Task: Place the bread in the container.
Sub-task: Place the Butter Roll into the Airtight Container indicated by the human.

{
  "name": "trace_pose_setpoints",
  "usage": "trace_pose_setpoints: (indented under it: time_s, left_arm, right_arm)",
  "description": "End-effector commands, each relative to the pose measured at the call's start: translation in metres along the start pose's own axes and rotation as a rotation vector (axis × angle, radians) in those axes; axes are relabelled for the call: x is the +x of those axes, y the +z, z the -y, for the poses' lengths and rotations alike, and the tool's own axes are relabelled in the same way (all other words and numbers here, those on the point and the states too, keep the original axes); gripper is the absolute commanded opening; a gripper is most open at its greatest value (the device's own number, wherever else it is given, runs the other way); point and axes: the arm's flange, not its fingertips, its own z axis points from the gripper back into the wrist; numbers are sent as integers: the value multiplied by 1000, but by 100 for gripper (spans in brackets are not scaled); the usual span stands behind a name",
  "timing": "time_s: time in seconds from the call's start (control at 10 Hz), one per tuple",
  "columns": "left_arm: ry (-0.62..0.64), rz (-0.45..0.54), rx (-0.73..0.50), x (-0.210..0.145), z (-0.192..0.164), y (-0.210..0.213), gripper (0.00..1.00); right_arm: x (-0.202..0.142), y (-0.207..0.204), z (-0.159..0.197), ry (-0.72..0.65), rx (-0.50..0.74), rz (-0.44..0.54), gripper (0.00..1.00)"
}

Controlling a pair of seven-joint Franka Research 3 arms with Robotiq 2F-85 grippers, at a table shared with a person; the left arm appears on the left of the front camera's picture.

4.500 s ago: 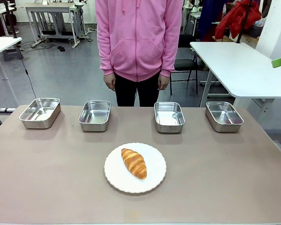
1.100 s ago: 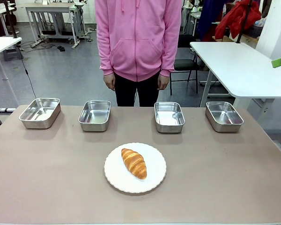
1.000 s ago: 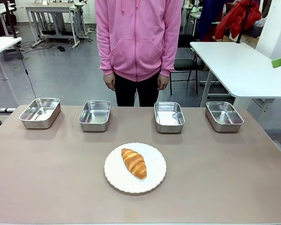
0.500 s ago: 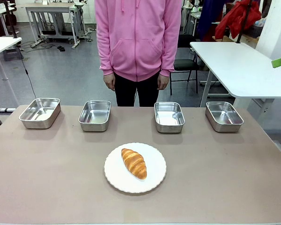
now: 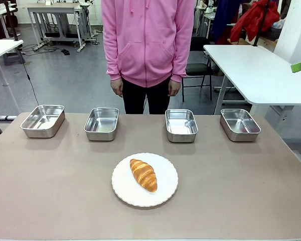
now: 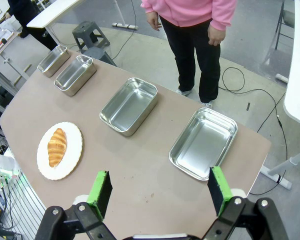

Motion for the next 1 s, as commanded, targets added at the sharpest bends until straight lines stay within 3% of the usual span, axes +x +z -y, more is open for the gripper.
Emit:
trace_pose_setpoints:
  time_s: [0.0,0.9]
  left_arm:
    - [-7,1,-1,0,0,0,100]
    - [-7,1,-1,0,0,0,100]
  right_arm:
    - [2,0,0,7,15,22,100]
    - [2,0,0,7,15,22,100]
